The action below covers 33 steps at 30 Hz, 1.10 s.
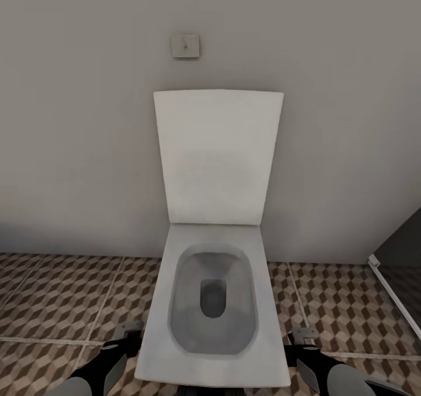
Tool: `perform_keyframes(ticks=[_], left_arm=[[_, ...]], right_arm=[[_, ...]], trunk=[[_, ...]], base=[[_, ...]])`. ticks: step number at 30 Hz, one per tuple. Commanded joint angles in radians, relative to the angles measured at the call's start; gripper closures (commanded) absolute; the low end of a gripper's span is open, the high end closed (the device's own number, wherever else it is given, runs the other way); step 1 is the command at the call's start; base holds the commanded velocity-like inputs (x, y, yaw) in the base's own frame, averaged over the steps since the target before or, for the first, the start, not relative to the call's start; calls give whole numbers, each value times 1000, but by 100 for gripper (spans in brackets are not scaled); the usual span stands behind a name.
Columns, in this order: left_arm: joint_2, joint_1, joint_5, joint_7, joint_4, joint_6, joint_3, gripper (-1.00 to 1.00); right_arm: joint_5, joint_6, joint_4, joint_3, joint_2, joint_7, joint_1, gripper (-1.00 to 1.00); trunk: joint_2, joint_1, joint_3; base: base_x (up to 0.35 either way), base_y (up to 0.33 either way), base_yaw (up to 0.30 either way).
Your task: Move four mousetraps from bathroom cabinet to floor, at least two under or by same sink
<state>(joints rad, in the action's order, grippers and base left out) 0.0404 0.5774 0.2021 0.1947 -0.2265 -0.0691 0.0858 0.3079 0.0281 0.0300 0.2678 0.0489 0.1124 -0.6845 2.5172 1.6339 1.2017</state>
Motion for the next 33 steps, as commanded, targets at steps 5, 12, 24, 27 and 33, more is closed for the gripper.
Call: perform_keyframes(ticks=[5, 12, 24, 27, 33], left_arm=[[-6, 0, 7, 13, -3, -7, 8, 100], [-7, -1, 7, 13, -5, -6, 9, 100], [-6, -1, 7, 14, -7, 18, 12, 100], [-7, -1, 7, 15, -7, 22, 12, 100], [-6, -1, 7, 15, -7, 23, 12, 100]], right_arm=[[11, 2, 2, 7, 0, 3, -1, 100], [17, 1, 2, 5, 0, 2, -1, 100], [19, 0, 2, 2, 0, 1, -2, 100], [19, 0, 2, 1, 0, 1, -2, 100], [19, 1, 2, 1, -1, 1, -2, 100]], trunk=[[1, 0, 5], [2, 3, 32], [3, 5, 47], [3, 5, 47], [3, 5, 47]], base=[[0, 0, 0], [0, 0, 0], [0, 0, 0], [0, 0, 0], [0, 0, 0]])
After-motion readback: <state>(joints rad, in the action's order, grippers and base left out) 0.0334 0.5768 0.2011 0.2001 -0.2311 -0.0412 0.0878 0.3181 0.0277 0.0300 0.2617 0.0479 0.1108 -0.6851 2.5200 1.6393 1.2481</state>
